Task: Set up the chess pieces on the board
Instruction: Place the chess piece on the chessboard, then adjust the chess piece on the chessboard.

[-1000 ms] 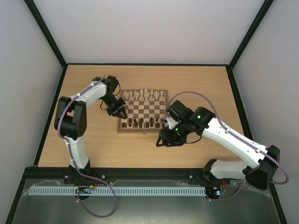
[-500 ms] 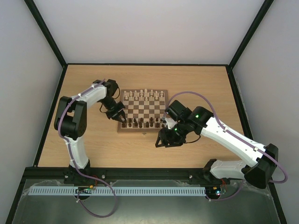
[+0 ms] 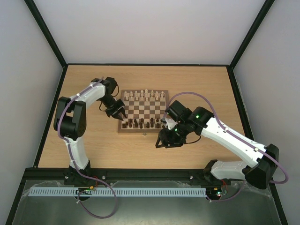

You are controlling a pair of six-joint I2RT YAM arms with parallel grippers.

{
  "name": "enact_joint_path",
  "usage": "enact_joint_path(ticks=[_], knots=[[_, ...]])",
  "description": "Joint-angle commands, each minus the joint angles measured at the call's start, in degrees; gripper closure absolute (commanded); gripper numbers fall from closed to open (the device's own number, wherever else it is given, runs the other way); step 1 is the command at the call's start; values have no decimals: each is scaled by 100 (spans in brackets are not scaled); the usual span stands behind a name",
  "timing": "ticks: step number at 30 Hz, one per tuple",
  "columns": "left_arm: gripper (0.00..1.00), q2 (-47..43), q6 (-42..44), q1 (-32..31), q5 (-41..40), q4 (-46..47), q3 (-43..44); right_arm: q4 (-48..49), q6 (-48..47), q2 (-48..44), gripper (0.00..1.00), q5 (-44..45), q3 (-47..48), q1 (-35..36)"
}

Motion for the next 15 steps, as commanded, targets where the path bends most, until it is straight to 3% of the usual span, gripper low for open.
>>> enact_joint_path(ticks=[1, 4, 9, 15], knots=[[75, 44, 100, 43, -7, -285, 336, -141, -32, 60, 47, -160, 15, 21], [70, 18, 213, 39, -117, -456, 466, -135, -59, 85, 47, -160, 8, 21], [67, -11, 403, 19, -996, -798, 974, -116, -68, 113, 47, -157, -26, 19], [67, -382, 581, -351, -1799, 31, 1342, -246, -154, 218, 47, -115, 26, 16]])
